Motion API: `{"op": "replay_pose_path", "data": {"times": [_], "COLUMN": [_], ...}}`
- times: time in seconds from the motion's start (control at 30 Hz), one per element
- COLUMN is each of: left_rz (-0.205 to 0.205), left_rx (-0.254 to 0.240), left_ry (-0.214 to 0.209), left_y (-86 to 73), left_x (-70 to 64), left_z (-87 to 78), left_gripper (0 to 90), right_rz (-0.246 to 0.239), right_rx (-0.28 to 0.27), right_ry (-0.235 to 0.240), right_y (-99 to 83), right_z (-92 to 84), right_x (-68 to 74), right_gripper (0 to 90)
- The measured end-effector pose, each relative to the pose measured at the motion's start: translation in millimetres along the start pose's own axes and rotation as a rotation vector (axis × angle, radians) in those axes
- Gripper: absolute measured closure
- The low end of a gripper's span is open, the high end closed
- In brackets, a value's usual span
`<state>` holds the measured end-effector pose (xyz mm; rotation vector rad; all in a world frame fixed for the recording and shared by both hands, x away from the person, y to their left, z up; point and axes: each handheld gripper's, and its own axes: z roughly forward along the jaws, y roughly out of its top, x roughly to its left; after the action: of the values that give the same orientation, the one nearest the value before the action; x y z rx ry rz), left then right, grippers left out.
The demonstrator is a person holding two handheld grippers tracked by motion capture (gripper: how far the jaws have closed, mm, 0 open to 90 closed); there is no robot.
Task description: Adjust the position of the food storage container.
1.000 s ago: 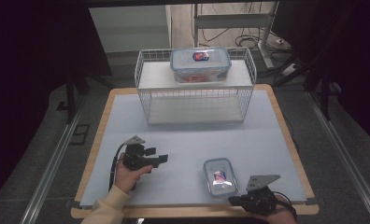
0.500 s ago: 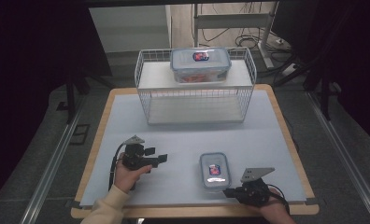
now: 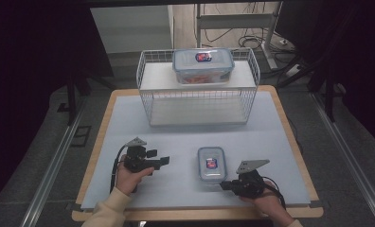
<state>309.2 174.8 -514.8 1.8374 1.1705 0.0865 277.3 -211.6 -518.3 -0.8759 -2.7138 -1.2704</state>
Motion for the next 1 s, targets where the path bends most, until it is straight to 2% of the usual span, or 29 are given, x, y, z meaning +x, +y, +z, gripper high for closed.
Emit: {"op": "replay_pose_path", "data": {"times": [0.17,0.37,0.57,0.8,1.0], "left_rz": [0.001,0.001,-0.004,0.003,-0.003], "left_rx": [-0.003,-0.003,-0.009,0.0,-0.005], "left_ry": [0.0,-0.003,0.001,0.0,0.003], "left_y": [0.2,0.2,0.3,0.2,0.3], "left_x": [-0.3,-1.1,-0.3,-0.3,1.0], "left_z": [-1.3,-1.0,-1.9,-1.1,-2.7], "left_gripper": [27.4,27.4,27.4,27.4,27.4], "right_rz": [0.002,0.042,0.003,-0.023,-0.055], "right_rx": [-0.02,-0.036,-0.007,-0.004,0.014], "right_ry": [-0.008,-0.058,-0.056,-0.033,-0.003], "right_y": [-2.6,-6.8,-0.4,7.1,18.1], "right_z": [-11.3,-21.9,-10.6,-0.4,23.8], "right_x": [-1.8,-17.5,-13.7,-7.1,7.7], "right_gripper": [89.2,89.3,89.3,89.3,89.3]}}
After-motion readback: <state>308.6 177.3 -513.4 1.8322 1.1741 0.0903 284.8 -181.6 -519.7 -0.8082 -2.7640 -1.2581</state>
